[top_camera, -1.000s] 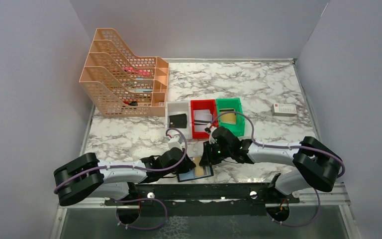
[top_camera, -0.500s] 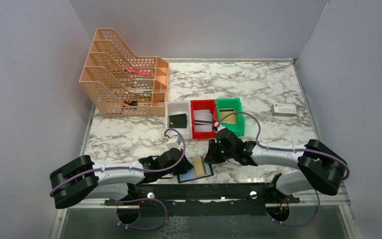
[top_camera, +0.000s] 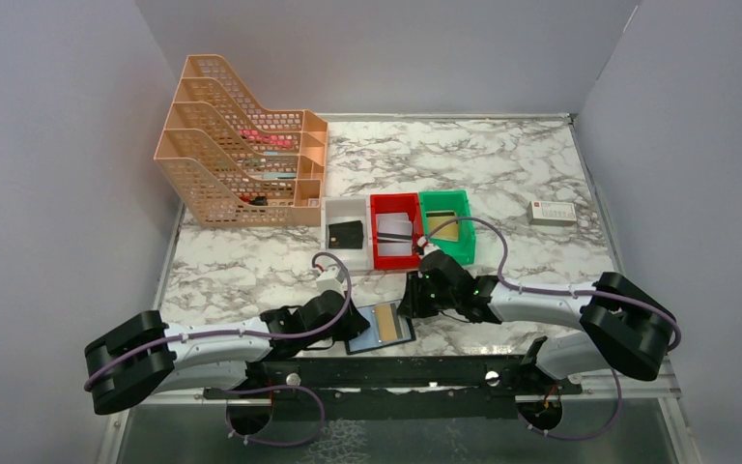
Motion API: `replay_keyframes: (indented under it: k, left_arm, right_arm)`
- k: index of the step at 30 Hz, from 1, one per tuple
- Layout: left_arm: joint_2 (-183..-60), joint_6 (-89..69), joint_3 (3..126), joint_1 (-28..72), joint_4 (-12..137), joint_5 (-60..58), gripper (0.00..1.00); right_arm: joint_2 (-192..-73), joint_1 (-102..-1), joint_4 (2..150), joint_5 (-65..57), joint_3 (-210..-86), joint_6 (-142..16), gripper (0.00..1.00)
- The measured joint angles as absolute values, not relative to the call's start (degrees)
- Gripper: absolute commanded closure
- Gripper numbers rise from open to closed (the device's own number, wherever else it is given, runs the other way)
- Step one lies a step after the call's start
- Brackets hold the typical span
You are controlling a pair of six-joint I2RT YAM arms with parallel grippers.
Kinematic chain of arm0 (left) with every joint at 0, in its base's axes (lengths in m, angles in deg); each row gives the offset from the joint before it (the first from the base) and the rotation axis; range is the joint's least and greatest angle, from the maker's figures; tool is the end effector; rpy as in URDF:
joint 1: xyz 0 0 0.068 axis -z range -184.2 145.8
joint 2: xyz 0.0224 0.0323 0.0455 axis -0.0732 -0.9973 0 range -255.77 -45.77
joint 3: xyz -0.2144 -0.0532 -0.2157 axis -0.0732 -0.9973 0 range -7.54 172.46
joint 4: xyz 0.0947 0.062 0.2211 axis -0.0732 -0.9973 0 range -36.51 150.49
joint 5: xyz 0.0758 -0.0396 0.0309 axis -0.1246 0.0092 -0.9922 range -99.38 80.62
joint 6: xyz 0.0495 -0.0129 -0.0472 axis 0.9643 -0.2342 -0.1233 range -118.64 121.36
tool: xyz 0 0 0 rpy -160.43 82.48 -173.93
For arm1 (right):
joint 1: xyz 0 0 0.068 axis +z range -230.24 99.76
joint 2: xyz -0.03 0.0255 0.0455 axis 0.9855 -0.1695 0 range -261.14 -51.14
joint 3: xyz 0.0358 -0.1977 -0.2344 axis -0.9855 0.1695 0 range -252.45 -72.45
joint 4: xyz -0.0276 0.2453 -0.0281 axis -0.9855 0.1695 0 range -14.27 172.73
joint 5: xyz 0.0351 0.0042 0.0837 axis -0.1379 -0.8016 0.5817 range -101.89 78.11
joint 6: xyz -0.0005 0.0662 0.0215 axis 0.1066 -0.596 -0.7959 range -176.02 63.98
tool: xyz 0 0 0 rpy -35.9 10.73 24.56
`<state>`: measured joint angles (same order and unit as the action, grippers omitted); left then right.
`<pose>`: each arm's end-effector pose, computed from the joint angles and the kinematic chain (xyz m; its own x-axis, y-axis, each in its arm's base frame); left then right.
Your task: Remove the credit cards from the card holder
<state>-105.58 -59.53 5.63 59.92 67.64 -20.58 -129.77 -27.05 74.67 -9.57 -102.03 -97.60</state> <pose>0.0843 -0.1489 0.1645 -0.8490 -0.2135 -0.4834 0.1551 0.7738 -0.6142 0.1448 0.1974 0.1764 -0.8747 -0.0621 -0.4807 -0.3152 0.8264 0.4667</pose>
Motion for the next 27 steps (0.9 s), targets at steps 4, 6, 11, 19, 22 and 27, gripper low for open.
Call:
replay_keyframes:
  k: [4,6,11,19,22,27]
  left_arm:
    - [-105.3,-60.4,3.9,59.9,70.1,-20.5,0.85]
    - [-105.6,-60.7,3.6,59.9,71.5,-20.4,0.83]
    - [-107.2,-60.9,3.6,59.9,73.8,-20.1,0.80]
    - [-108.1,-61.0,3.6,59.9,75.4,-19.7,0.79]
    - [-108.4,-61.0,3.6,59.9,75.7,-19.5,0.79]
    - [-108.5,-61.0,3.6,59.9,75.8,-19.1,0.76]
  right_arm:
    - [-129.4,-27.1,73.3,-8.0,-101.2,-97.5,0.66]
    - [-129.0,-27.3,72.6,-6.8,-100.7,-97.5,0.65]
    - [-125.9,-27.3,75.3,-5.0,-100.2,-97.3,0.57]
    - [-120.7,-27.3,76.2,-2.9,-100.0,-97.1,0.50]
    - [-122.5,-27.3,75.2,-1.1,-99.5,-97.1,0.50]
    - [-127.0,-27.5,73.0,1.1,-99.3,-97.4,0.50]
